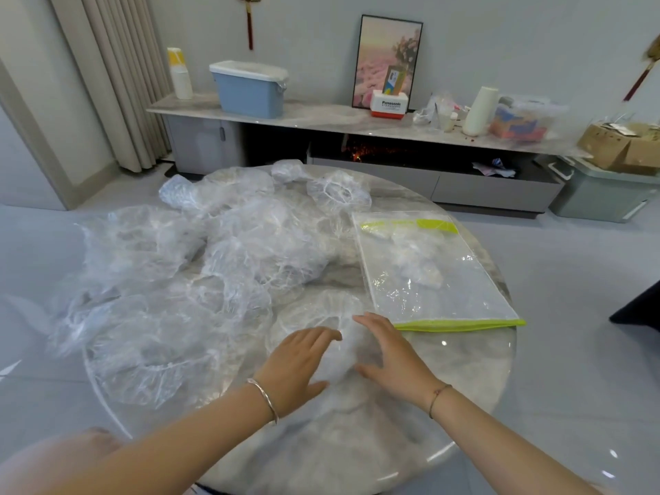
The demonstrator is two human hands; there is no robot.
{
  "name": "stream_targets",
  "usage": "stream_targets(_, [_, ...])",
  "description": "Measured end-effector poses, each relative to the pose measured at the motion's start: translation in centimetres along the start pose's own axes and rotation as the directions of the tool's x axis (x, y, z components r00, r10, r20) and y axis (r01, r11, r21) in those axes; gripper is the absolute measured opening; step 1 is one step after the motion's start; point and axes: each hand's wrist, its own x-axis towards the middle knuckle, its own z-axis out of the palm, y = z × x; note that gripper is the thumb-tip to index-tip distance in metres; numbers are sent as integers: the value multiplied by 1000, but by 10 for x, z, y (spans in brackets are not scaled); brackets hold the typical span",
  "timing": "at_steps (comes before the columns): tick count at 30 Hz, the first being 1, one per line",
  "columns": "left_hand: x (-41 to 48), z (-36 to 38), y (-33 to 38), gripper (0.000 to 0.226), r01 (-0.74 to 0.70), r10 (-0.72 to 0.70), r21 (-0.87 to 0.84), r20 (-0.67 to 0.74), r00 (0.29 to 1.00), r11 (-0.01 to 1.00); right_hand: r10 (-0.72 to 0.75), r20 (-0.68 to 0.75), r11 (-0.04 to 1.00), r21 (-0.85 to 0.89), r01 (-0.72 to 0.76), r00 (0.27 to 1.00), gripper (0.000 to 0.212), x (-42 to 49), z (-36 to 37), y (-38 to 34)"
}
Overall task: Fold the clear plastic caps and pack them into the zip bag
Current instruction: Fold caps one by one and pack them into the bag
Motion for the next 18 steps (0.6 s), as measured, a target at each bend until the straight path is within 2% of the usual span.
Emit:
stream_targets(2, [-2, 1, -5, 80, 81, -82, 48, 17, 996, 996, -15, -2, 987, -161, 14, 1000, 58, 1, 4, 4])
stream_targets(3, [-3, 1, -7, 79, 122, -124, 37, 58, 991, 992, -28, -30, 979, -205, 22, 999, 48, 2, 6, 5])
stream_targets(5, [-4, 1, -12, 64, 170, -171, 18, 104, 980, 985, -59, -101, 970, -241, 34, 993, 26, 4, 6, 6])
stream_targets(7, [-5, 4, -20, 47, 179, -180, 12, 106, 978, 984, -90, -137, 956, -290, 47, 987, 14, 7, 3, 6])
stream_targets(9, [-4, 3, -22, 34, 185, -183, -21, 84, 980, 982, -126, -126, 928, -365, 72, 984, 23, 8, -1, 8])
stream_targets(11, [-3, 2, -25, 25, 191, -193, -77, -18, 981, 979, -126, -131, 921, -384, 67, 983, 36, 8, -4, 9])
stream_targets(12, [-3, 3, -27, 28, 188, -193, -87, -56, 980, 978, -112, -152, 932, -358, 51, 982, 35, 9, -4, 11])
stream_targets(13, [-3, 0, -27, 43, 205, -208, -65, -45, 977, 977, -81, -175, 954, -298, 25, 981, 30, 9, -5, 10])
stream_targets(15, [-5, -2, -24, 83, 243, -243, 10, 24, 970, 970, 3, -216, 997, -73, -19, 976, 20, 10, -8, 4])
stream_targets(16, [-5, -4, -21, 95, 260, -260, 4, 30, 965, 966, 40, -217, 998, 51, -30, 975, 18, 10, -10, 0])
stream_targets(18, [-2, -8, -16, 100, 260, -261, -73, -12, 965, 963, 41, -178, 985, 175, -10, 983, 16, 6, -16, -10])
